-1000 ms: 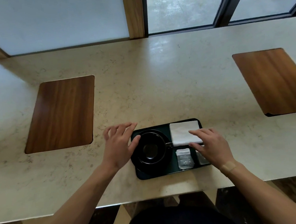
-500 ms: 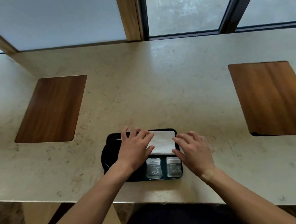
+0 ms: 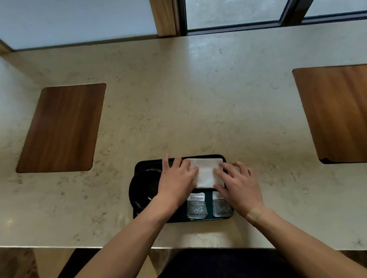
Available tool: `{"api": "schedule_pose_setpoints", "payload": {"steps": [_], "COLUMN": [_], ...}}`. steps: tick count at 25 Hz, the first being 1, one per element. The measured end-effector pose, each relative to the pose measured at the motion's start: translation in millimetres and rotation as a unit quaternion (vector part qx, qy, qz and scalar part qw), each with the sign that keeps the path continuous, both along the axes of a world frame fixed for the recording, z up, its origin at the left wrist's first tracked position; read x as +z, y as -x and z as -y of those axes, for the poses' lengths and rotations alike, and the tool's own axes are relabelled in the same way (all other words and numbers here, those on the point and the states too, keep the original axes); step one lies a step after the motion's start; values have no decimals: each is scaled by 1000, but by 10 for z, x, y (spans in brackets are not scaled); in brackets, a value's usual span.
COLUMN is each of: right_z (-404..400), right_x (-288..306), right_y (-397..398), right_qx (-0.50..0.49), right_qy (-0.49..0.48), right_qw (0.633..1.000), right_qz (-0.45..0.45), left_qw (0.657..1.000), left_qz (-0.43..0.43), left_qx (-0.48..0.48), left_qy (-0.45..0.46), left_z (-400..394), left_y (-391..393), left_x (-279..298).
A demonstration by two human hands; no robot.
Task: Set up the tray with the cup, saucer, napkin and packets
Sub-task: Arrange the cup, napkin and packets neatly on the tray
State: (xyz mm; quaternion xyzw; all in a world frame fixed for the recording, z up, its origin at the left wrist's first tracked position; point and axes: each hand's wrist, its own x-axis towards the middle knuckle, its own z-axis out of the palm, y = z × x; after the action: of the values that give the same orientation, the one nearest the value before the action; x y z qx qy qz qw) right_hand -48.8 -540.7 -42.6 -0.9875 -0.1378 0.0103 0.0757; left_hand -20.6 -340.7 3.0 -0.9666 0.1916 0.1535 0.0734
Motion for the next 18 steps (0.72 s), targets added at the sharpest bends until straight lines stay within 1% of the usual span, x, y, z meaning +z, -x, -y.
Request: {"api": "schedule_pose_setpoints", "payload": {"steps": [4,11,18], "right_z": [-46,-62,-67], "right_x": [-45,-50,-39], "right_y": [-40,-107,-125], "right_qx": [-10,-12,-10], "right_qy": [10,20,30], "right_qw": [1000,999,999], "right_qz": [9,-29,-34], "left_qw": [1000,1000,1000], "left_qz": [-6,5,6], "left_qx": [3,0,3], "left_qy": [-2,2,5], "left_z": [39,49,49], "left_y": [-7,29,4], "left_x": [21,-10,-2]}}
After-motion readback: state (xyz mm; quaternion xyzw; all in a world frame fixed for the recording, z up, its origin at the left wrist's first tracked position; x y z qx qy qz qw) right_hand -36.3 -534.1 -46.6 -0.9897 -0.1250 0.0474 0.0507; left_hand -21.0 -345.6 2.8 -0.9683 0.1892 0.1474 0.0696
